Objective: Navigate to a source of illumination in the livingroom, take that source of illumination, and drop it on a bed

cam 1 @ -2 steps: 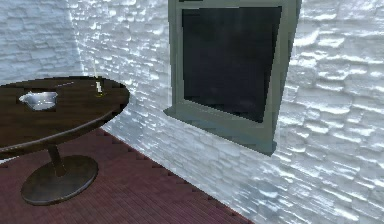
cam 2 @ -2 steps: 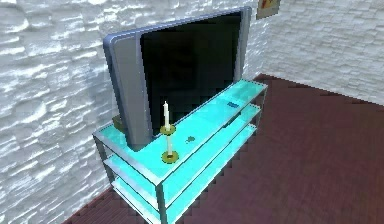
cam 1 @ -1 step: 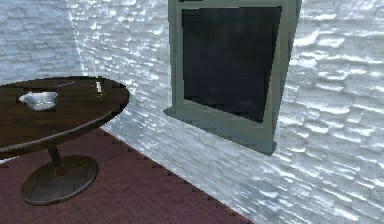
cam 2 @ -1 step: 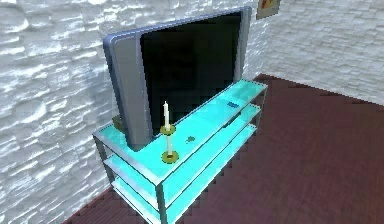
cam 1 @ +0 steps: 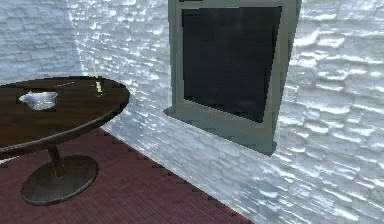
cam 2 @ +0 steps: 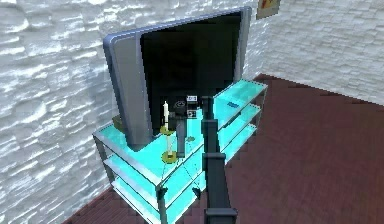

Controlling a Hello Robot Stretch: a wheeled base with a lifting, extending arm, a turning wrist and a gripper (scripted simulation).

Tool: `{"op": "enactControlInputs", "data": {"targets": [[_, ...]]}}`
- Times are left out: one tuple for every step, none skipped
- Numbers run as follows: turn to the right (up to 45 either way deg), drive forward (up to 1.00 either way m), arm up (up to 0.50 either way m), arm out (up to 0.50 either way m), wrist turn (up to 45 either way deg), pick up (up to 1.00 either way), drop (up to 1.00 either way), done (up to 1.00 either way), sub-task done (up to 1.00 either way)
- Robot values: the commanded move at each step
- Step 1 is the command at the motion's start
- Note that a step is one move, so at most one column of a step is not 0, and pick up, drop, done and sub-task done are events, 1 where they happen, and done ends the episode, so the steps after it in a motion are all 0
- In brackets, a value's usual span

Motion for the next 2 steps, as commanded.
{"op": "enactControlInputs", "data": {"targets": [[0.0,0.0,0.0,0.0,45.0,0.0,0.0,0.0,0.0],[0.0,0.0,0.0,0.0,45.0,0.0,0.0,0.0,0.0]]}}
